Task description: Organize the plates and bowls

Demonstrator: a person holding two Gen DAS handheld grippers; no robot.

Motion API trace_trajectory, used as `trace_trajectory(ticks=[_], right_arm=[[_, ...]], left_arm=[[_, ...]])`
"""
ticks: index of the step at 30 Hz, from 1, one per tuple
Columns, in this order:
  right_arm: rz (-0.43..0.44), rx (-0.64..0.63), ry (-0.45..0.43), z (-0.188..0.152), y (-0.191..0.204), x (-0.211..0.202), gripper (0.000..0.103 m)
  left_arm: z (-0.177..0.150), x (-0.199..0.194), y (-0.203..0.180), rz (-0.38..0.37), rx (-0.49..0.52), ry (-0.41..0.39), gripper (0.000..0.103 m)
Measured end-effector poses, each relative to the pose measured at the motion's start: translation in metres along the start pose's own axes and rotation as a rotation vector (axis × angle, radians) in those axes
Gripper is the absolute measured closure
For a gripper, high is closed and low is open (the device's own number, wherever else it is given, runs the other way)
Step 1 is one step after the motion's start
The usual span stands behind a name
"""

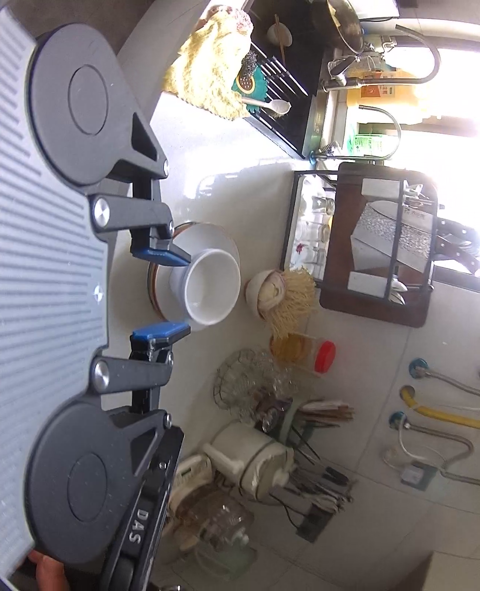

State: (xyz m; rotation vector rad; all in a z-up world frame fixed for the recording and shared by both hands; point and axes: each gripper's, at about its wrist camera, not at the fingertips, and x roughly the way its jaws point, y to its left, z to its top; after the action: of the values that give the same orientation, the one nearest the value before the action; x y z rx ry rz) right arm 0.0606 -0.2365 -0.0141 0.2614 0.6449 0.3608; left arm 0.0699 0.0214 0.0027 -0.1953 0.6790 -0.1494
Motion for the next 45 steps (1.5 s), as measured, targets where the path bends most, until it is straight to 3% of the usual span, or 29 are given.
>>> trace_trajectory(ticks=[5,9,17,19,20,28,31,39,45], right_arm=[[-0.011,-0.023,-0.034,-0.003,0.005,-0.02,0.079],[-0.023,-0.036,-0.037,-0.011,0.006,-0.029,0.078],[-0.045,-0.047,-0.006,-0.028,0.0,-0.036,0.078],[-0.056,-0.05,-0.012,-0.03,-0.002,-0.037,0.06],[-0.063,-0.057,-0.02,-0.032,-0.002,-0.037,0.057],[-0.078,-0.056,-0.011,-0.045,-0.003,-0.031,0.057],[-0.075,-0.061,-0.024,-0.045,0.0,-0.033,0.035],[-0.088,-0.095,-0.048,-0.039,0.004,-0.038,0.028],[-0.078,-0.064,-0.076,-0.039,0.002,-0.041,0.0]], left_arm=[[-0.012,-0.027,-0.006,0.01,-0.001,-0.027,0.064],[-0.021,-0.04,-0.01,0.034,0.001,-0.043,0.047],[-0.038,-0.049,-0.008,0.077,0.002,-0.032,0.031],[-0.042,-0.052,-0.008,0.083,0.005,-0.035,0.025],[-0.043,-0.053,-0.007,0.092,0.007,-0.041,0.023],[-0.057,-0.059,0.003,0.164,0.027,-0.033,0.012],[-0.06,-0.059,0.006,0.178,0.025,-0.031,0.008],[-0.063,-0.056,0.003,0.178,0.027,-0.018,0.004],[-0.061,-0.055,0.0,0.203,0.036,-0.012,0.003]])
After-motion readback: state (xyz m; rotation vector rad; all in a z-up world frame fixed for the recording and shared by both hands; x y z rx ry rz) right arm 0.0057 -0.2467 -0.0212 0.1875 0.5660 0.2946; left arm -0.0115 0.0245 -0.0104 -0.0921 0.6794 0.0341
